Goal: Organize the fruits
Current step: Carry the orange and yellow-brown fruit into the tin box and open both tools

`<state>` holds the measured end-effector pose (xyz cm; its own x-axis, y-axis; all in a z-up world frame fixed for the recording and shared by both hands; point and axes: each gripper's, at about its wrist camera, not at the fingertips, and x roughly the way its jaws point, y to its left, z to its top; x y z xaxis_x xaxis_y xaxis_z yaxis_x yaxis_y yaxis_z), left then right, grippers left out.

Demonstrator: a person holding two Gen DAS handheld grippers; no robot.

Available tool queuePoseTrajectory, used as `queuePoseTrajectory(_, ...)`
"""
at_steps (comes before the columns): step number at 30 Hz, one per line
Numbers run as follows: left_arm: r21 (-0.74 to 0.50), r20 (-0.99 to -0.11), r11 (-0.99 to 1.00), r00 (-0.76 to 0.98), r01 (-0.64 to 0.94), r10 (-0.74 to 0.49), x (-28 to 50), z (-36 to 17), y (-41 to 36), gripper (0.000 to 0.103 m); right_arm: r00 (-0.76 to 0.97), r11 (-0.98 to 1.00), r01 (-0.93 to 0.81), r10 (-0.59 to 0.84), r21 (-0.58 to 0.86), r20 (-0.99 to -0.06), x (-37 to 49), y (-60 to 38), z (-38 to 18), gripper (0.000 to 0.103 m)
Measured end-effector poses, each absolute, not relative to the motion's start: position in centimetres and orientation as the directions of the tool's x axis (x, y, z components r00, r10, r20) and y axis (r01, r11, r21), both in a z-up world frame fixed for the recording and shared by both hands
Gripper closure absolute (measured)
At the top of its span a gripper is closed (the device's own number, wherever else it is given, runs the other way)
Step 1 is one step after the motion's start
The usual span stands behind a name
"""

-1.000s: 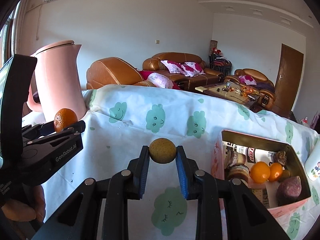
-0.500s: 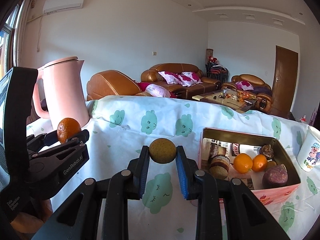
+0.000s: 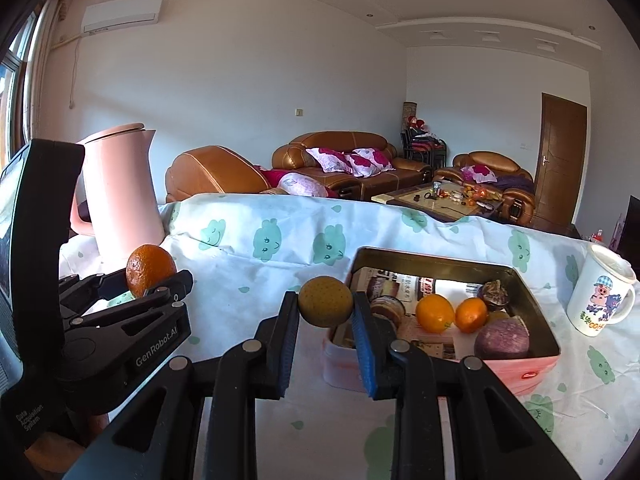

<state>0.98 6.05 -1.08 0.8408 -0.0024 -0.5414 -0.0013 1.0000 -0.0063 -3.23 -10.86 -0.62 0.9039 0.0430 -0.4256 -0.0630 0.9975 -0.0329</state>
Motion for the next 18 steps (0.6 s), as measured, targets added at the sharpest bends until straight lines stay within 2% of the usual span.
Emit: queuePoseTrajectory(18, -0.013, -0.504, 0.987, 0.851, 0.159, -0.144, 1.0, 1.2, -3.3, 0.055, 0.93, 0.991, 0.118, -0.132, -0.06, -0.342, -3.6, -19.0, 1.1, 0.074)
